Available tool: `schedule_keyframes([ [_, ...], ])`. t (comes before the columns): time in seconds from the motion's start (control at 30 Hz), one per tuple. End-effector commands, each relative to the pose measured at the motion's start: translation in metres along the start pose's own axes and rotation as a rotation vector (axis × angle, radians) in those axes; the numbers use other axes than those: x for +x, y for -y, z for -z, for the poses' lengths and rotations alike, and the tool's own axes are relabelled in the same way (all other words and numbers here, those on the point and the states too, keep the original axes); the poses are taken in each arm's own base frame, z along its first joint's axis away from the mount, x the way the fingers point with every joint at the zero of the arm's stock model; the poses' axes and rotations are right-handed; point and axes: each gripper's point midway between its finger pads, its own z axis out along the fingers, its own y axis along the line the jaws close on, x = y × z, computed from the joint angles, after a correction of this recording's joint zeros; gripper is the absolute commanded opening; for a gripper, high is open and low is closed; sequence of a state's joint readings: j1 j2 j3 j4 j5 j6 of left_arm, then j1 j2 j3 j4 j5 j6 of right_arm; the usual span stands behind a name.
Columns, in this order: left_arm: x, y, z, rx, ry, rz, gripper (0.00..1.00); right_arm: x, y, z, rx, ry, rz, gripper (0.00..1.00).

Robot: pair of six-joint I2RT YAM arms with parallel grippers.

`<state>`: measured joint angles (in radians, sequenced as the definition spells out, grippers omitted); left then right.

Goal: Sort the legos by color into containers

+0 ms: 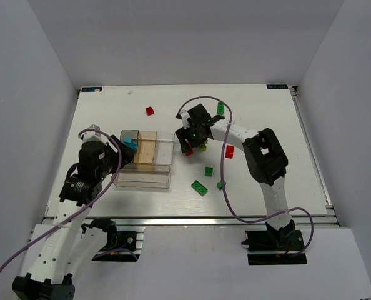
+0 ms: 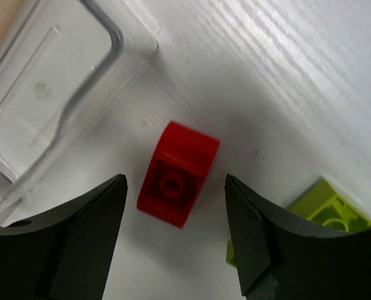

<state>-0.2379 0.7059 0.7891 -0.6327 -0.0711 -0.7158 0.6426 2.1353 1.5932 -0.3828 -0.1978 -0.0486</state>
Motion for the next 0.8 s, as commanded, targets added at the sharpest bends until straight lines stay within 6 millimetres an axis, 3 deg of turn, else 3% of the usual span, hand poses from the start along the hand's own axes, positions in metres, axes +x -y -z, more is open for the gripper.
schedule_keyframes([
  [0.0,0.004,-0.004,0.003,-0.020,-0.016,0.024,0.79,-0.035,-0.006,-0.006,0.038,0.090,0.006,0.70],
  [0.1,0.004,-0.002,0.004,-0.017,-0.015,0.035,0.79,-0.029,-0.003,-0.014,0.082,0.075,0.014,0.67],
  [0.27,0.004,-0.004,0.004,-0.018,-0.012,0.038,0.78,-0.013,0.008,-0.017,0.162,0.044,0.013,0.35],
  [0.33,0.005,-0.004,0.005,-0.015,-0.008,0.040,0.78,-0.006,0.021,-0.011,0.220,0.034,0.003,0.24],
  [0.4,0.007,-0.005,0.005,-0.015,-0.013,0.043,0.78,-0.008,0.025,0.000,0.232,0.043,0.006,0.17],
  [0.43,0.007,-0.005,0.006,-0.011,-0.008,0.043,0.79,-0.008,0.019,0.003,0.219,0.043,0.017,0.09],
  [0.5,0.007,-0.005,0.007,-0.005,-0.006,0.044,0.79,-0.023,0.018,0.023,0.204,0.089,0.042,0.00],
  [0.6,0.007,-0.001,0.008,0.020,-0.001,0.045,0.79,-0.055,0.013,0.062,0.207,0.200,0.092,0.00],
  [0.67,0.006,0.002,0.009,0.042,0.005,0.045,0.79,-0.077,0.001,0.084,0.175,0.274,0.141,0.00],
  [0.77,0.003,0.007,0.010,0.066,0.019,0.046,0.79,-0.092,-0.025,0.098,0.070,0.322,0.160,0.00],
])
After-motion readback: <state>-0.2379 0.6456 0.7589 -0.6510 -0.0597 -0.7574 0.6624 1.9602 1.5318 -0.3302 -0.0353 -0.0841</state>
